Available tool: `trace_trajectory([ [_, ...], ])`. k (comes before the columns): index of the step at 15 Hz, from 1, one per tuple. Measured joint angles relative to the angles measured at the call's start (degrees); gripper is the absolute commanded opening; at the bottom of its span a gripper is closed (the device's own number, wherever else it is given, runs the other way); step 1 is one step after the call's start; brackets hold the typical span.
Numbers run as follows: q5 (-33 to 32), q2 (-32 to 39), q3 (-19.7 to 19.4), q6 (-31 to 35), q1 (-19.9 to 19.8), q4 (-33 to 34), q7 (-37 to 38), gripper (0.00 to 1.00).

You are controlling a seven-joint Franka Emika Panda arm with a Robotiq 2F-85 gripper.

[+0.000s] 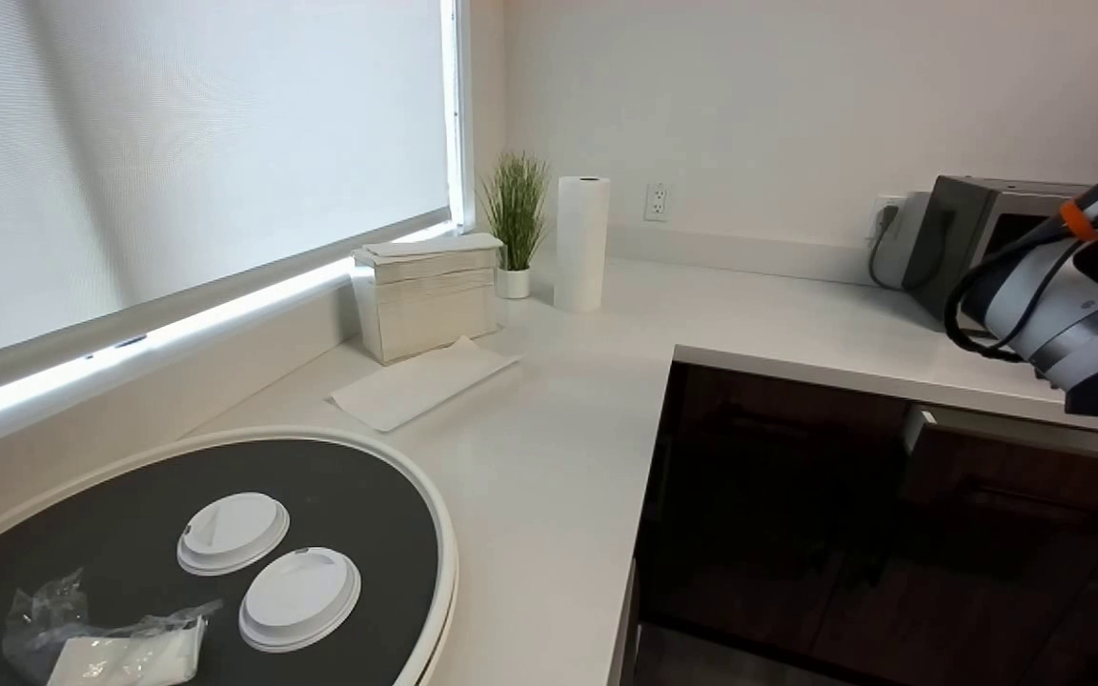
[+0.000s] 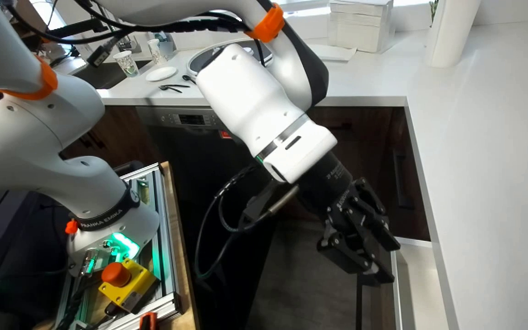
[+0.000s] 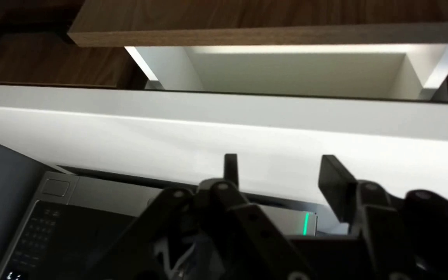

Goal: Open the right drawer

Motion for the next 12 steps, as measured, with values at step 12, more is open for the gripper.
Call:
trace_trajectory([
  [12,15.02,10.06,-2.84,-7.51,2.09,12.51,-25.33,0.00],
])
